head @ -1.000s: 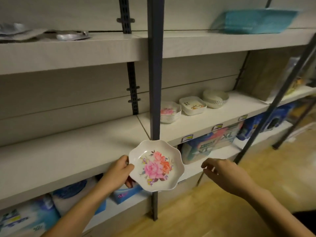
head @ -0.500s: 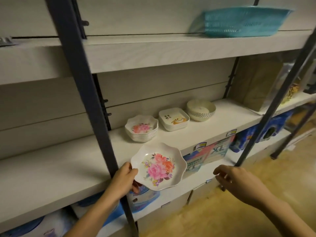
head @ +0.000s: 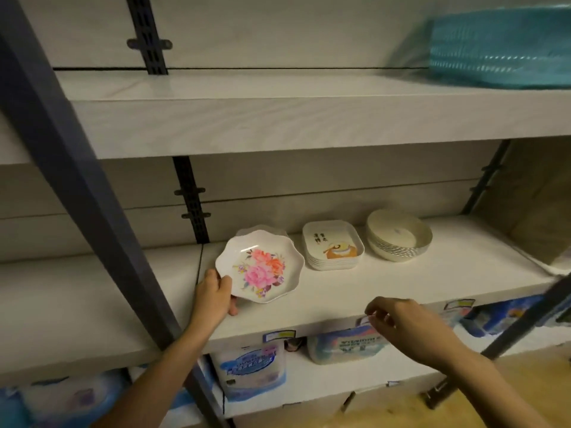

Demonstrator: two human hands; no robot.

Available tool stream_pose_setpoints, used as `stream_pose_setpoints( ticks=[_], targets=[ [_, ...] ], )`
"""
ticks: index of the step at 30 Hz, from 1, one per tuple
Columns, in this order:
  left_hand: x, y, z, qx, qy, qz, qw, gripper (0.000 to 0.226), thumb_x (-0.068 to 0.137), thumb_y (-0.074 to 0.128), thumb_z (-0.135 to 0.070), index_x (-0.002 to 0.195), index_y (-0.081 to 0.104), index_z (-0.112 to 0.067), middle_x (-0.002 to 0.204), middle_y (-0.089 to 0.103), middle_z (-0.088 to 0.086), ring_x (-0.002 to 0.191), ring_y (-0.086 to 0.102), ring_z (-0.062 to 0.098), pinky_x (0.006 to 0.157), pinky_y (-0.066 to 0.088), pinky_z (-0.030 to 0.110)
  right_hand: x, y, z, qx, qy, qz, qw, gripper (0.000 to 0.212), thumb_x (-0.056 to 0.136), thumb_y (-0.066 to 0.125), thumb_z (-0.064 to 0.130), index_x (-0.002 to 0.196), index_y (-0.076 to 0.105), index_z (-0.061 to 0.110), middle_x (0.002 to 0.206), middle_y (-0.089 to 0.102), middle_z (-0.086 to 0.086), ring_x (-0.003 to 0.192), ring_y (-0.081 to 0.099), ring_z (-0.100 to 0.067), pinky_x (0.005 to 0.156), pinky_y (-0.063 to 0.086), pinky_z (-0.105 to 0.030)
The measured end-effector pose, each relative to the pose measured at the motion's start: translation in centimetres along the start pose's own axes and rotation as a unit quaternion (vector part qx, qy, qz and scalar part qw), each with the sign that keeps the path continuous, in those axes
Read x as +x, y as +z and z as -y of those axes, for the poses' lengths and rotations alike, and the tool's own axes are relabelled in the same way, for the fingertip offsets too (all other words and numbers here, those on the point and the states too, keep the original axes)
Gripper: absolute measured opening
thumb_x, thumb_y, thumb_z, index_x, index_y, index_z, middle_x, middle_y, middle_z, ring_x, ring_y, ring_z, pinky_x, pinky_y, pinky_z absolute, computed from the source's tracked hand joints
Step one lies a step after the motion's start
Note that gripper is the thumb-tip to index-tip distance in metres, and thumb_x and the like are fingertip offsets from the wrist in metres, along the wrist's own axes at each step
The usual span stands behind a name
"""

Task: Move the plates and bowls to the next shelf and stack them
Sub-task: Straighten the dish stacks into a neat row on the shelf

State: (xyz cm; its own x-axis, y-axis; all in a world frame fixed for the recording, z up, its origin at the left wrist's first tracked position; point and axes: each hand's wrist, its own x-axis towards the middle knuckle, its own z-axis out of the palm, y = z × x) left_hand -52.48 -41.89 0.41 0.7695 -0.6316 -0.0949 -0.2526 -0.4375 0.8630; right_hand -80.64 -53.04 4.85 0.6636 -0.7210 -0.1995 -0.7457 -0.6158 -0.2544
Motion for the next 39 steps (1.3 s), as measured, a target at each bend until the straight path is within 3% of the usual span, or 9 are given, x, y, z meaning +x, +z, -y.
stream_pose_setpoints(
  ticks=[6, 10, 14, 17, 22, 28, 33, 36, 39],
  targets=[
    [4.4, 2.7, -1.5, 0.022, -0.019, -0.091, 0.995, 0.008, 0.093, 0.037, -0.007, 0.093, 0.039, 0.001, 0.083, 0.058, 0.024, 0.05, 0.059, 0.031, 0.035, 0.041, 0.02, 5.0, -2.2, -2.9, -0.03, -0.068, 0.006, 0.997, 0.027, 0.095, 0.042, 0.038, 0.117, 0.056, 0.031, 0.11, 0.065, 0.012, 0.094, 0.062, -0.008, 0.081, 0.052, -0.024],
    [8.2, 3.9, -1.5, 0.07, -0.036, -0.124, 0.989, 0.026, 0.09, 0.041, -0.01, 0.109, 0.046, 0.006, 0.096, 0.065, 0.031, 0.076, 0.066, 0.046, 0.064, 0.054, 0.039, 7.1, -2.9, -4.2, -0.035, -0.087, 0.016, 0.995, 0.027, 0.094, 0.042, 0.039, 0.117, 0.056, 0.033, 0.11, 0.065, 0.013, 0.096, 0.062, -0.009, 0.08, 0.049, -0.024],
    [10.2, 4.6, -1.4, 0.128, -0.049, -0.124, 0.983, 0.029, 0.09, 0.044, -0.011, 0.109, 0.051, 0.01, 0.106, 0.061, 0.036, 0.095, 0.061, 0.046, 0.081, 0.048, 0.043, 8.6, -3.2, -4.8, -0.028, -0.092, 0.019, 0.995, 0.027, 0.094, 0.043, 0.038, 0.117, 0.056, 0.033, 0.11, 0.065, 0.012, 0.095, 0.062, -0.01, 0.08, 0.051, -0.025],
    [10.5, 4.9, -1.4, 0.157, -0.042, -0.115, 0.98, 0.03, 0.092, 0.044, -0.011, 0.112, 0.052, 0.011, 0.11, 0.06, 0.035, 0.101, 0.058, 0.045, 0.083, 0.045, 0.041, 9.1, -3.3, -5.2, -0.025, -0.099, 0.018, 0.995, 0.026, 0.094, 0.043, 0.038, 0.116, 0.056, 0.033, 0.109, 0.065, 0.013, 0.095, 0.062, -0.009, 0.075, 0.048, -0.022],
    [11.0, 4.8, -0.7, 0.177, -0.037, -0.099, 0.979, 0.029, 0.093, 0.041, -0.014, 0.112, 0.051, 0.006, 0.105, 0.063, 0.032, 0.088, 0.063, 0.046, 0.079, 0.051, 0.041, 9.7, -3.3, -5.5, -0.017, -0.1, 0.01, 0.995, 0.026, 0.094, 0.043, 0.038, 0.116, 0.056, 0.033, 0.11, 0.065, 0.014, 0.095, 0.062, -0.008, 0.069, 0.041, -0.019],
    [11.4, 4.1, -0.2, 0.207, -0.026, -0.094, 0.974, 0.031, 0.092, 0.046, -0.014, 0.117, 0.05, 0.003, 0.109, 0.062, 0.029, 0.088, 0.063, 0.046, 0.075, 0.054, 0.043, 9.9, -3.1, -5.5, -0.007, -0.095, 0.006, 0.995, 0.026, 0.094, 0.044, 0.038, 0.116, 0.056, 0.032, 0.11, 0.065, 0.014, 0.095, 0.062, -0.008, 0.07, 0.041, -0.019],
    [11.5, 4.2, -0.1, 0.203, -0.026, -0.077, 0.976, 0.043, 0.089, 0.056, -0.022, 0.123, 0.048, 0.002, 0.114, 0.061, 0.026, 0.098, 0.061, 0.042, 0.077, 0.051, 0.041, 9.8, -3.1, -5.3, -0.001, -0.095, 0.005, 0.995, 0.026, 0.094, 0.044, 0.037, 0.116, 0.056, 0.032, 0.109, 0.066, 0.014, 0.095, 0.063, -0.008, 0.069, 0.042, -0.018],
    [11.0, 4.5, -0.2, 0.197, -0.046, -0.092, 0.975, 0.049, 0.091, 0.052, -0.032, 0.126, 0.045, 0.002, 0.124, 0.056, 0.024, 0.106, 0.058, 0.04, 0.083, 0.048, 0.041, 9.8, -3.1, -5.1, 0.005, -0.094, 0.006, 0.996, 0.025, 0.095, 0.043, 0.037, 0.116, 0.057, 0.031, 0.102, 0.064, 0.013, 0.095, 0.062, -0.009, 0.067, 0.041, -0.018],
    [10.1, 5.0, -0.2, 0.129, -0.091, -0.112, 0.981, 0.057, 0.09, 0.052, -0.034, 0.131, 0.037, 0.003, 0.132, 0.05, 0.024, 0.116, 0.052, 0.04, 0.091, 0.045, 0.042, 10.2, -2.4, -4.7, 0.024, -0.086, 0.029, 0.996, 0.026, 0.095, 0.043, 0.036, 0.116, 0.057, 0.031, 0.095, 0.057, 0.015, 0.095, 0.062, -0.011, 0.076, 0.047, -0.021]
  ],
)
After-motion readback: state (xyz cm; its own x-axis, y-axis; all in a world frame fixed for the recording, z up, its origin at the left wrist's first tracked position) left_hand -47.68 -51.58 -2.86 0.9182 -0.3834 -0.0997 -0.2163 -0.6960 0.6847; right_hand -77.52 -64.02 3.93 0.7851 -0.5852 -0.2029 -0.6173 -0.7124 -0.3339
